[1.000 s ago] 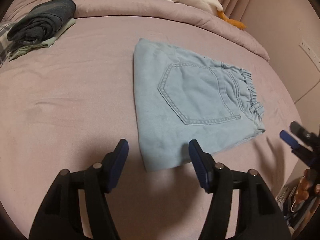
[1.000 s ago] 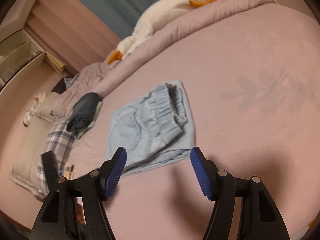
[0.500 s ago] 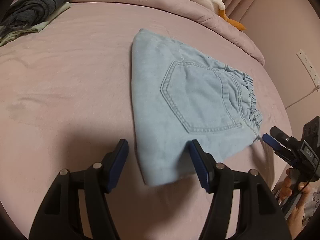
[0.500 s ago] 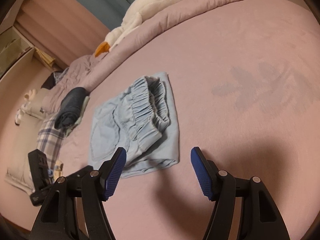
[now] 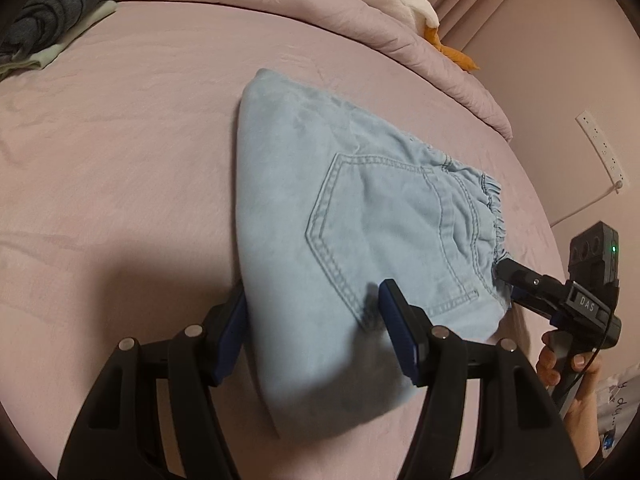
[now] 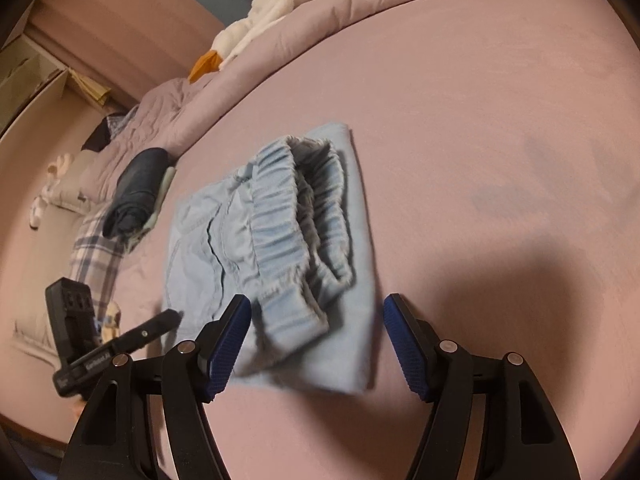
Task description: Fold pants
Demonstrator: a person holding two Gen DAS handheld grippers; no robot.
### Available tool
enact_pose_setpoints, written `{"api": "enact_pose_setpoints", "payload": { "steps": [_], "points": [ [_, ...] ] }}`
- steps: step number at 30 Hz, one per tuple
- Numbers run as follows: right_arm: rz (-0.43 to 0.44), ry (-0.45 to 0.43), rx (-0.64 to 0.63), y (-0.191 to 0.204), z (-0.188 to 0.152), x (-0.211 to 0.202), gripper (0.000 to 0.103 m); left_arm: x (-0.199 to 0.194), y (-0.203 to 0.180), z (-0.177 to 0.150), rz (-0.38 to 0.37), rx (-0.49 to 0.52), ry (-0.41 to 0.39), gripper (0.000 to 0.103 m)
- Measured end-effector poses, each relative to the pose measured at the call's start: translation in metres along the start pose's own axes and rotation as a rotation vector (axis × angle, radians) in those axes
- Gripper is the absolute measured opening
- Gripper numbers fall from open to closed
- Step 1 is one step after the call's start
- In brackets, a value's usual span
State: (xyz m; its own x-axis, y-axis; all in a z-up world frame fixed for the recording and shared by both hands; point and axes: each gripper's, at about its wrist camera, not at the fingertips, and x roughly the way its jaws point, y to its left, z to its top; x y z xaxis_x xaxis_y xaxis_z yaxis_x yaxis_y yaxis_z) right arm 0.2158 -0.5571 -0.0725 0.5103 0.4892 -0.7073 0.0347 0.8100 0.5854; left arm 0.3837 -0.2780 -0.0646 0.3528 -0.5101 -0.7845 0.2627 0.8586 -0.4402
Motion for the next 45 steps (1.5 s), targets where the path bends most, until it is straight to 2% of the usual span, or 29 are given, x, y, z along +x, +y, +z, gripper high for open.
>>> {"api": "enact_pose_setpoints", "payload": {
  "steps": [16, 23, 25, 28, 34, 40, 45],
  "points": [
    [0.065, 0.011, -0.059, 0.016, 0.022, 0.032, 0.075, 0.014, -0.004, 0.016, -0.010, 0.018, -0.010, 0.066],
    [0.044, -0.016, -0.078, 0.025, 0.025, 0.040, 0.075, 0.017, -0.009, 0.019, 0.009, 0.031, -0.019, 0.065],
    [0.020, -0.027, -0.092, 0.029, 0.024, 0.039, 0.074, 0.017, -0.010, 0.019, 0.037, 0.039, -0.023, 0.056],
    [-0.033, -0.046, -0.130, 0.036, 0.020, 0.038, 0.066, 0.016, -0.010, 0.019, 0.071, 0.028, -0.032, 0.046],
    [-0.119, -0.101, -0.215, 0.055, 0.015, 0.029, 0.053, 0.011, -0.015, 0.018, 0.134, 0.045, -0.051, 0.031],
    [-0.160, -0.168, -0.286, 0.075, 0.008, 0.015, 0.045, 0.007, -0.025, 0.017, 0.184, 0.101, -0.070, 0.019],
    [-0.182, -0.213, -0.342, 0.088, 0.004, 0.009, 0.043, -0.001, -0.032, 0.014, 0.215, 0.143, -0.089, 0.016]
  ]
}}
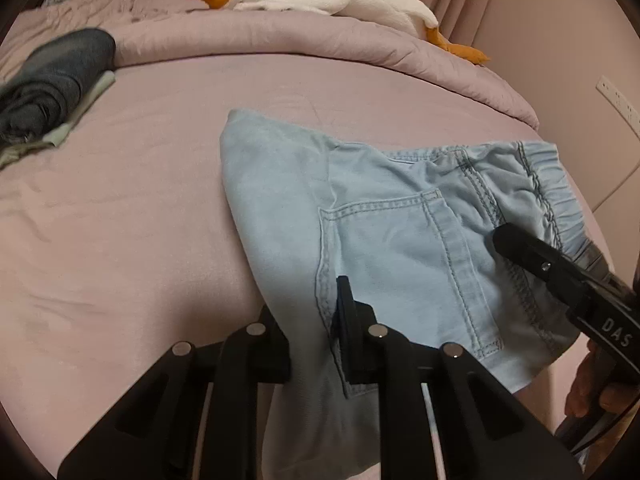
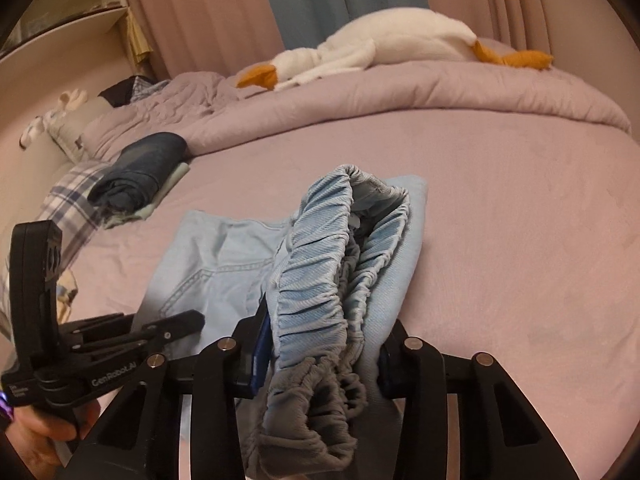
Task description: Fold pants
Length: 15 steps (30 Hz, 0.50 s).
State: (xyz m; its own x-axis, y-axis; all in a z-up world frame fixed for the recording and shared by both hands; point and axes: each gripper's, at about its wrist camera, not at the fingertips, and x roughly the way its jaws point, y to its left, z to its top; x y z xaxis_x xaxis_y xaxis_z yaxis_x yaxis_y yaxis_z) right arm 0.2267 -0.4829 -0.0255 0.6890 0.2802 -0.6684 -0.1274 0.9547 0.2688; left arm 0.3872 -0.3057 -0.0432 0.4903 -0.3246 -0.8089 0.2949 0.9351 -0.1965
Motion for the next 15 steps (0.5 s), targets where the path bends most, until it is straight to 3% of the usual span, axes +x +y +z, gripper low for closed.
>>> {"api": "enact_pose_setpoints", "payload": {
  "steps": [15],
  "points": [
    [0.014, -0.039, -0.099, 0.040, -0.012, -0.031, 0.041, -0.043, -0.003, -0.026, 0.047, 0.007, -0.044, 0.016]
  ]
}}
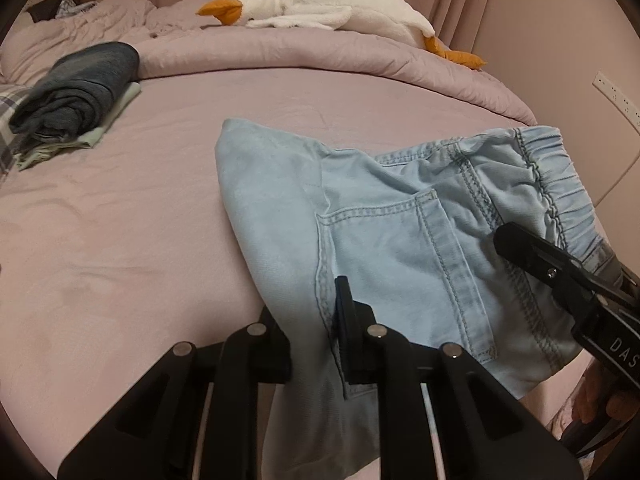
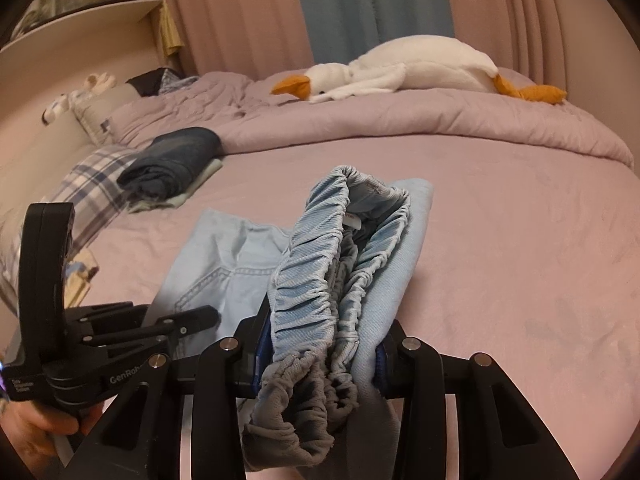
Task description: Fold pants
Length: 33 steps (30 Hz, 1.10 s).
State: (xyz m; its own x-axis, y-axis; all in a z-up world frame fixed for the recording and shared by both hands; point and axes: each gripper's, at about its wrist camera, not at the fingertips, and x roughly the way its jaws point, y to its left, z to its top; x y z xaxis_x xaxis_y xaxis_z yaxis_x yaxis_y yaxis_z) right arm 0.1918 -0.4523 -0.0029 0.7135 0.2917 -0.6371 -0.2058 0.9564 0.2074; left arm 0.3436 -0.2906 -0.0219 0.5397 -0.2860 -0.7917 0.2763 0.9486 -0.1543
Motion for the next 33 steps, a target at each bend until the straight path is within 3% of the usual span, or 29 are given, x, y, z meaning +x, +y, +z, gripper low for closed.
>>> {"api": "enact_pose_setpoints", "payload": {
  "steps": [14, 33],
  "points": [
    [0.036, -0.054, -0.113, 0.050, 0.002, -0.021, 0.041, -0.056, 0.025, -0.021, 0.077, -0.017, -0.093, 0.016],
    [0.070, -0.048, -0.223, 0.095, 0.006, -0.004, 0.042, -0.061, 0.062, -0.020, 0.112, -0.089, -0.124, 0.016]
  ]
}}
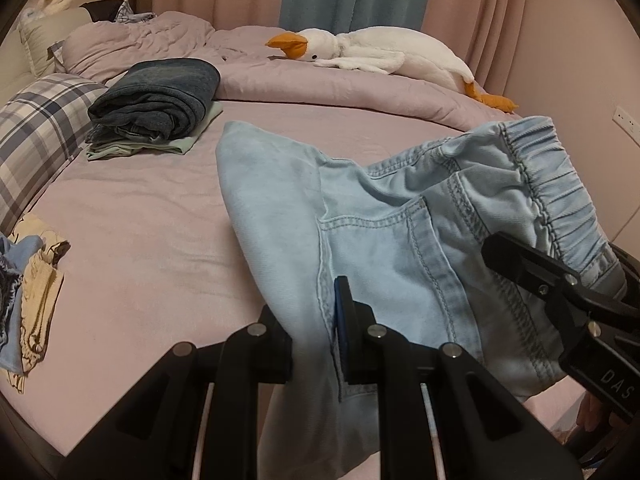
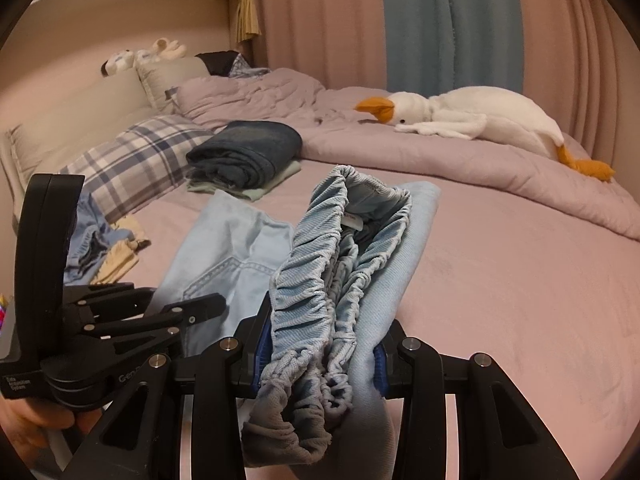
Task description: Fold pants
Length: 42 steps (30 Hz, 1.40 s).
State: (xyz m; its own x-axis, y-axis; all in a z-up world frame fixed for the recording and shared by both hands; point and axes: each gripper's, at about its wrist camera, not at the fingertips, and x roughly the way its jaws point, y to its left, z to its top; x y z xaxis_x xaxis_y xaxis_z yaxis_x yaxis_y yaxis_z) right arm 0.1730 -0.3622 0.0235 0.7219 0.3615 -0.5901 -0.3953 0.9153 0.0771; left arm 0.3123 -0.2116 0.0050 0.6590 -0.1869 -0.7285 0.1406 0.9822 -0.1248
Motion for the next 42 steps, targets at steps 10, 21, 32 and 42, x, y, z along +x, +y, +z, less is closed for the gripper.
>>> {"api": "enact_pose_setpoints", "payload": {
  "steps": [10, 21, 32, 42],
  "points": [
    [-0.009, 0.015, 0.014, -0.006, 0.010, 0.027, 0.042, 0.028, 0.006, 0.019, 0.004, 0.018, 0.005, 0.016],
    [-0.015, 0.019, 0.033, -0.019, 0.027, 0.064, 0.042, 0.067, 0.014, 0.053, 0.027, 0.040, 0.009, 0.016],
    [0.011, 0.104, 0.095, -0.043, 0.034, 0.106, 0.043, 0.117, 0.020, 0.066, 0.022, 0.030, 0.098, 0.016],
    [0.013, 0.275, 0.399, -0.104, 0.010, 0.127, 0.065, 0.123, 0.050, 0.060, 0.057, -0.083, 0.165, 0.077]
  ]
}}
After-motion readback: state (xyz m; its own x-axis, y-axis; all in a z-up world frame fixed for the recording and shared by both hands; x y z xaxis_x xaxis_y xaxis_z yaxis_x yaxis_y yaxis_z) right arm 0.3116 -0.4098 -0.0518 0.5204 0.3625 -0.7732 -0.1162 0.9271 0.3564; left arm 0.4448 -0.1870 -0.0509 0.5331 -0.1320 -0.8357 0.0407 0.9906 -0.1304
